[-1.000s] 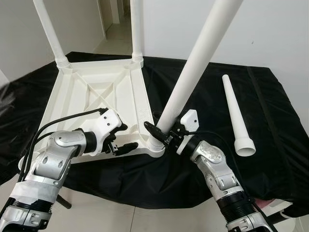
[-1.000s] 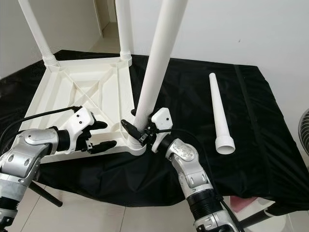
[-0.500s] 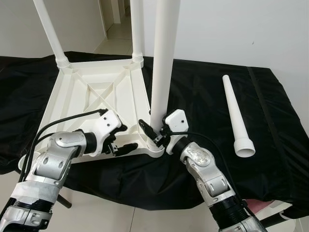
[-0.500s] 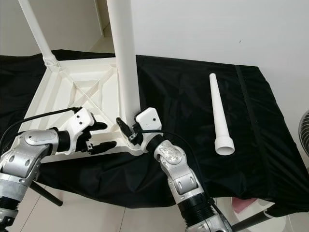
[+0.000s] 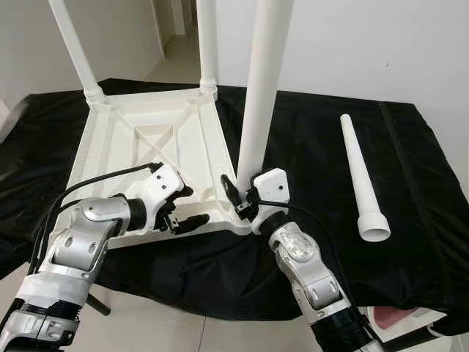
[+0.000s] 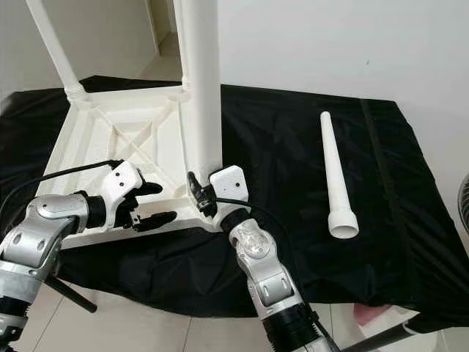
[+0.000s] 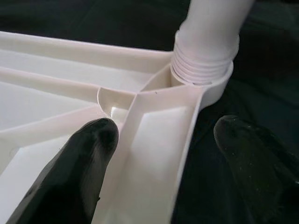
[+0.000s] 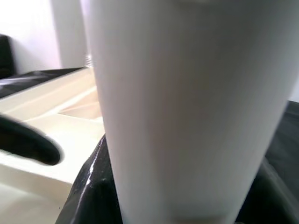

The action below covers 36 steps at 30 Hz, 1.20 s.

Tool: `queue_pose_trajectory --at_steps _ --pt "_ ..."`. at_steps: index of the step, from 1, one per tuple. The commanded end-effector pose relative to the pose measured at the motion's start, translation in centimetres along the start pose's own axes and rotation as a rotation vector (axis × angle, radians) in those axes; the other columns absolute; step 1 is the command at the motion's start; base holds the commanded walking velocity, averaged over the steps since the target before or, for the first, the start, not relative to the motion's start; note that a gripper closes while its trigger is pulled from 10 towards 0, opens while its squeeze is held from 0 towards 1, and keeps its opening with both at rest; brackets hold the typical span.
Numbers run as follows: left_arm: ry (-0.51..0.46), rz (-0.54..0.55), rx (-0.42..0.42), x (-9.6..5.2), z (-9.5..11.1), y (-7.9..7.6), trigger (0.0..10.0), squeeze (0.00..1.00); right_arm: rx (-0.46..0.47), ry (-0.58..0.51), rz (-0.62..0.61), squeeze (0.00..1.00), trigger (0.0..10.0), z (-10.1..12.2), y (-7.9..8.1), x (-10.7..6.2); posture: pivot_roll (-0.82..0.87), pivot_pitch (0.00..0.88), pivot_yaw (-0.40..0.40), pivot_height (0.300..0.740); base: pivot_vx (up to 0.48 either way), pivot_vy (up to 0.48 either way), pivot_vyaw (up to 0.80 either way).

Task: Building children table

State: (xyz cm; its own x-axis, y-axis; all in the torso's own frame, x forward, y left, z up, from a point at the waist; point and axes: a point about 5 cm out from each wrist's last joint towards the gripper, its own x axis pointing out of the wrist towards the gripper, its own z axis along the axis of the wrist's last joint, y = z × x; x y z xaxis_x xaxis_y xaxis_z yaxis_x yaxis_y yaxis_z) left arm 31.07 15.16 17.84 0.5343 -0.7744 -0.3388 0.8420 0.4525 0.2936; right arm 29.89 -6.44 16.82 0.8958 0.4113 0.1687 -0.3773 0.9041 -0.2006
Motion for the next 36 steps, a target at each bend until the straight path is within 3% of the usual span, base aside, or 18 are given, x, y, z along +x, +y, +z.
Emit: queue_pose_trajectory --at_steps 1,10,21,26,36 --pt "0.015 0.088 -0.005 -0.2 -0.4 0.6 10.0 0.0 -0.006 0.369 -0.114 0.0 10.0 -6.5 -1.8 -2.4 -0.05 0.112 0.069 0.74 0.0 0.0 0.0" --pt "0.013 0.092 -0.003 -0.3 -0.4 0.6 10.0 0.0 0.032 0.345 -0.12 0.0 10.0 -4.8 -2.2 -1.6 -0.05 0.115 0.069 0.74 0.0 0.0 0.0" --pt "0.005 0.092 -0.001 0.1 -0.2 0.5 10.0 0.0 0.11 0.351 0.039 0.0 10.0 -3.2 -2.2 -1.3 -0.06 0.117 0.07 0.74 0.0 0.0 0.0" --pt "-0.002 0.108 -0.01 0.4 -0.2 0.6 10.0 0.0 0.044 0.349 0.175 0.0 10.0 -2.8 -2.9 -1.6 -0.06 0.112 0.065 0.74 0.0 0.0 0.0" --pt "-0.016 0.108 -0.007 0.4 0.1 0.6 10.0 0.0 0.004 0.407 0.234 0.0 10.0 -3.9 -3.5 -1.8 -0.06 0.105 0.063 0.74 0.0 0.0 0.0"
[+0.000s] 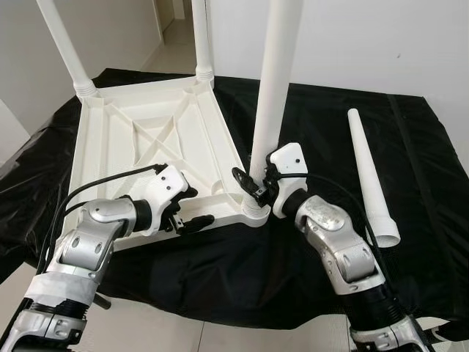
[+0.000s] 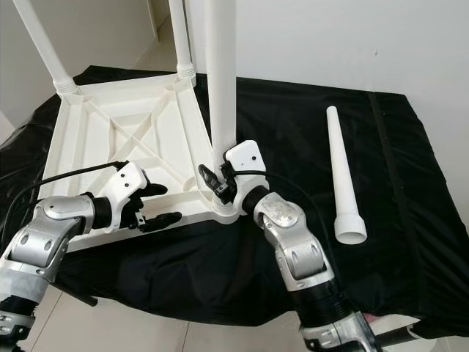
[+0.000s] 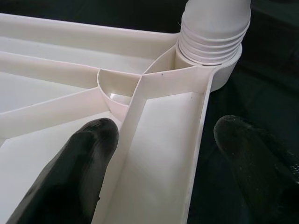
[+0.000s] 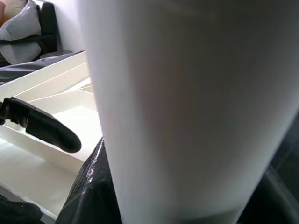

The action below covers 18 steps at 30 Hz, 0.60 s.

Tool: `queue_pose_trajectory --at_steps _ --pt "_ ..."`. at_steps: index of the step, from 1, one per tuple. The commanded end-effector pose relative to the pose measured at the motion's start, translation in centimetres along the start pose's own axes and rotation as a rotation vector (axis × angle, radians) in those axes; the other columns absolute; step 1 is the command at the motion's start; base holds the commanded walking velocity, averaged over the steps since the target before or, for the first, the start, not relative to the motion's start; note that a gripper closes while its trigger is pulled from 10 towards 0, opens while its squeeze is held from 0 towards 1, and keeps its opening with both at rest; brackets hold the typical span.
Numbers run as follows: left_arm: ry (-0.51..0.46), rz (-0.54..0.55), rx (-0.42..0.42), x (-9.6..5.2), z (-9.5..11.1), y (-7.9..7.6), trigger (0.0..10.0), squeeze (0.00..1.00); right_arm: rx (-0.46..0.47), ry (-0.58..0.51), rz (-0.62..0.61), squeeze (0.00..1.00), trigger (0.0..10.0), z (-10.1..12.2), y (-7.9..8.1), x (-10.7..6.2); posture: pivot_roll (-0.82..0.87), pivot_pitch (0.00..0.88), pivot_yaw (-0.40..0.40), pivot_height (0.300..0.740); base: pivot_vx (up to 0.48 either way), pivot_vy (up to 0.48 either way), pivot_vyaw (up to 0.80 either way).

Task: Building children table

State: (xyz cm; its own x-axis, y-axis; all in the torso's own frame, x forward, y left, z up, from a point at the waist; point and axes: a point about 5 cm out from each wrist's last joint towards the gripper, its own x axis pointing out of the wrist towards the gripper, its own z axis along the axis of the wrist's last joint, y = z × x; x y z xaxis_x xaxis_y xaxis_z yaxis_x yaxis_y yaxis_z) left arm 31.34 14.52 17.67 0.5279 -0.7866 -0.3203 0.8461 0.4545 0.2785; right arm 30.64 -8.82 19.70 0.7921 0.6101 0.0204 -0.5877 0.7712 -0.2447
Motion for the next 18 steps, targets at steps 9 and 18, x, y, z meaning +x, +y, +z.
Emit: queue_pose_trajectory --at_steps 9,18 --pt "0.003 0.114 0.011 -0.3 0.0 0.7 10.0 0.0 0.171 0.381 -0.214 0.0 10.0 -8.0 0.1 -1.5 -0.06 0.097 0.06 0.74 0.0 0.0 0.0" --pt "0.002 0.117 0.008 -0.2 -0.1 0.7 10.0 0.0 0.142 0.437 -0.438 0.0 10.0 -9.2 1.1 -2.5 -0.06 0.098 0.061 0.74 0.0 0.0 0.0"
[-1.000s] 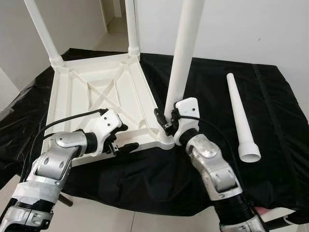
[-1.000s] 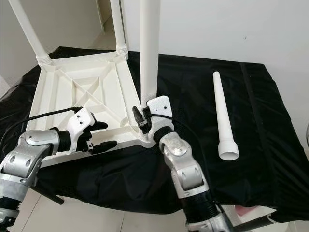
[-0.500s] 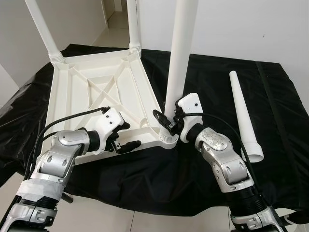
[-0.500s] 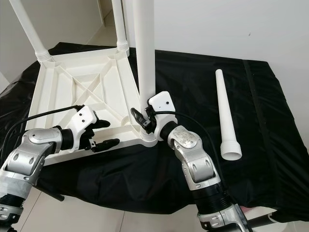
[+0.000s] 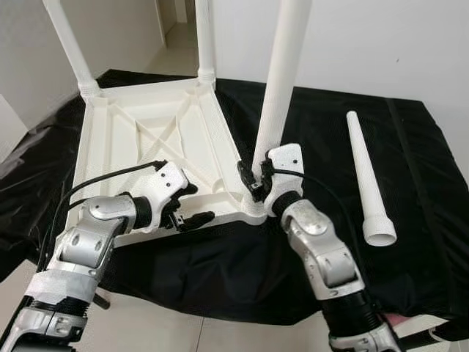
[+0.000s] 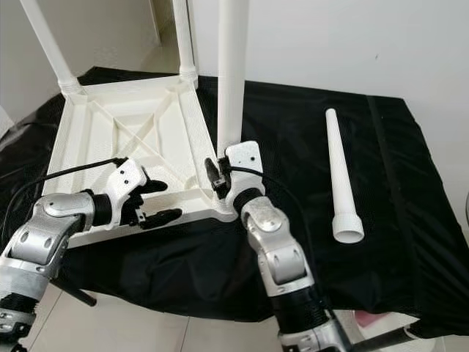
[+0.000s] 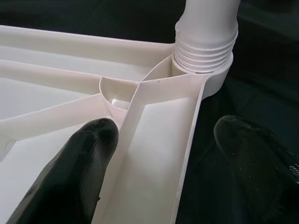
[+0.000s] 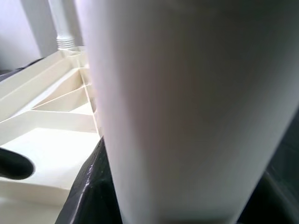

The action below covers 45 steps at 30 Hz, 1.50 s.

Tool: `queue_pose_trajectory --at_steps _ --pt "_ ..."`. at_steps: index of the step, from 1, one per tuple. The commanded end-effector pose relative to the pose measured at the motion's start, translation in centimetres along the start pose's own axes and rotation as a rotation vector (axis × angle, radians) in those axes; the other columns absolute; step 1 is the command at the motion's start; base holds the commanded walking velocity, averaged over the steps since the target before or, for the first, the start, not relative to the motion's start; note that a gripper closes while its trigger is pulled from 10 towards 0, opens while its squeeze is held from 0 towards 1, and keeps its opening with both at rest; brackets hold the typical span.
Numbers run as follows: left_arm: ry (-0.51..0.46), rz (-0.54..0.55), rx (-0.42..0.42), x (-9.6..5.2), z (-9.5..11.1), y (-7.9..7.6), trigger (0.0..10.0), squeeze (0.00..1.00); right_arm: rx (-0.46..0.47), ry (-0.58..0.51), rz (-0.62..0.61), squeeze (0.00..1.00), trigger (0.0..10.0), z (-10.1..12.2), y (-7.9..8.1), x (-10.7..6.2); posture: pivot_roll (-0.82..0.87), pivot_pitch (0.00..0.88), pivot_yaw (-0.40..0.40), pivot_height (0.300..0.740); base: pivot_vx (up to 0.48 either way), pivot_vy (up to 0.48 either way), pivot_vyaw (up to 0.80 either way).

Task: Building children table

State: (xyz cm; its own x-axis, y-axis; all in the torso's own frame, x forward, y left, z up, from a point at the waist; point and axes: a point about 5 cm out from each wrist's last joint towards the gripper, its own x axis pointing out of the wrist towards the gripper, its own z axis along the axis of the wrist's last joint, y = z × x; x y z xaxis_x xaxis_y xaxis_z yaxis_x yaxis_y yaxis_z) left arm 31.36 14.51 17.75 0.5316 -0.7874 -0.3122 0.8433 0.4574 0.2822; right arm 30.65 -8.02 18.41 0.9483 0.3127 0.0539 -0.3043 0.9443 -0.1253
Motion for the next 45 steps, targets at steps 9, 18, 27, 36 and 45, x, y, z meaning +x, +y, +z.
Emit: queue_pose_trajectory --at_steps 9,18,27,36,45 --pt "0.014 0.116 0.008 -0.3 -0.2 0.8 10.0 0.0 0.02 0.396 -0.276 0.0 10.0 -8.7 -0.9 -3.5 -0.06 0.099 0.062 0.74 0.0 0.0 0.0" --pt "0.014 0.116 0.007 -0.3 -0.3 0.8 10.0 0.0 -0.01 0.368 -0.273 0.81 10.0 -8.2 -0.6 -3.1 -0.06 0.1 0.064 0.74 0.0 0.0 0.0" --pt "0.016 0.121 0.004 -0.4 -0.4 0.8 10.0 0.0 -0.001 0.213 -0.152 0.0 10.0 -5.7 -0.1 -2.0 -0.06 0.102 0.063 0.74 0.0 0.0 0.0" --pt "0.016 0.122 0.003 -0.4 -0.5 0.8 10.0 0.0 -0.013 0.1 -0.116 0.0 10.0 -4.4 0.4 -2.0 -0.06 0.102 0.063 0.74 0.0 0.0 0.0" --pt "0.014 0.123 0.002 -0.3 -0.4 0.8 10.0 0.0 0.03 0.027 -0.092 0.0 10.0 -3.3 0.3 -1.9 -0.06 0.107 0.063 0.74 0.0 0.0 0.0"
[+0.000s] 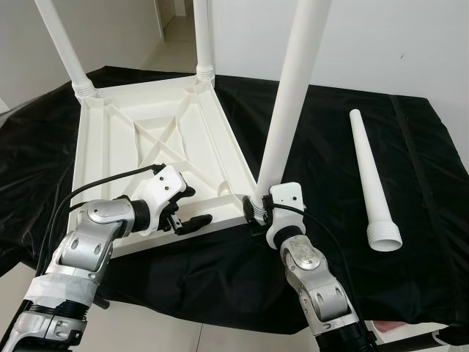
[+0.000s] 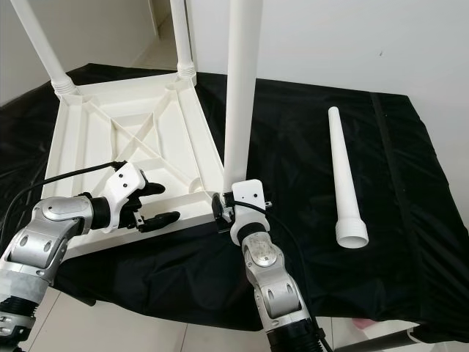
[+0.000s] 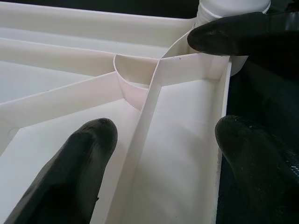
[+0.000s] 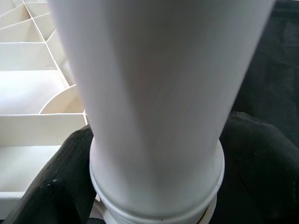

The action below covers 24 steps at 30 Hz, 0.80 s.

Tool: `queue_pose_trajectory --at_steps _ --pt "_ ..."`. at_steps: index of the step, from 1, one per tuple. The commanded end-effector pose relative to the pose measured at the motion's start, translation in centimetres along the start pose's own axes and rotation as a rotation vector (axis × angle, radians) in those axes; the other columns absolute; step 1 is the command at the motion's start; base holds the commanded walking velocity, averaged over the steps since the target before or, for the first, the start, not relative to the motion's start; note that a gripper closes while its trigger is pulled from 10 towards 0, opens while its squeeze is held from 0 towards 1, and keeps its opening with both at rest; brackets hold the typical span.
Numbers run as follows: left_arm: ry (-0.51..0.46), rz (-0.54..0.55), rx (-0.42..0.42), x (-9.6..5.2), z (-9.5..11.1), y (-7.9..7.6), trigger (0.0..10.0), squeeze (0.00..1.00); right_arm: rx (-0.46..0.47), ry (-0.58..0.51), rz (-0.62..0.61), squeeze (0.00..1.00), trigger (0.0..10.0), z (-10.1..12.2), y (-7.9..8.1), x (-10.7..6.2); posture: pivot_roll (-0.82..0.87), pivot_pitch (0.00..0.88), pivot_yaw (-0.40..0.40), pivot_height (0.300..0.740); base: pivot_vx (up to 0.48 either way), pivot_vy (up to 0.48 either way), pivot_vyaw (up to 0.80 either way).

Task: Building children table

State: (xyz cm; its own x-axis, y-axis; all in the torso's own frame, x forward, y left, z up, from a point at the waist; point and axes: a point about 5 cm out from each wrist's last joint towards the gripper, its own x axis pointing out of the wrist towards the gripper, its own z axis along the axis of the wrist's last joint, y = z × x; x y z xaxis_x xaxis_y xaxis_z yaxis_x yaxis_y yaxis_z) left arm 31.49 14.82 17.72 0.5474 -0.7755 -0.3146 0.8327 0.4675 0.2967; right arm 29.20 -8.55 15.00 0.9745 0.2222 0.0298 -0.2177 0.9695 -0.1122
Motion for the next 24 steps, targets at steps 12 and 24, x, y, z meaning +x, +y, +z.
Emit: queue_pose_trajectory --at_steps 12,24 --pt "0.007 0.106 -0.007 -0.2 -0.2 0.6 10.0 0.0 0.033 -0.173 0.125 0.0 10.0 2.9 -0.9 -0.3 -0.06 0.111 0.067 0.74 0.0 0.0 0.0" --pt "0.003 0.105 -0.005 -0.2 0.0 0.6 10.0 0.0 -0.04 -0.17 0.372 0.0 10.0 3.9 -2.3 -0.6 -0.06 0.114 0.071 0.74 0.0 0.0 0.0"
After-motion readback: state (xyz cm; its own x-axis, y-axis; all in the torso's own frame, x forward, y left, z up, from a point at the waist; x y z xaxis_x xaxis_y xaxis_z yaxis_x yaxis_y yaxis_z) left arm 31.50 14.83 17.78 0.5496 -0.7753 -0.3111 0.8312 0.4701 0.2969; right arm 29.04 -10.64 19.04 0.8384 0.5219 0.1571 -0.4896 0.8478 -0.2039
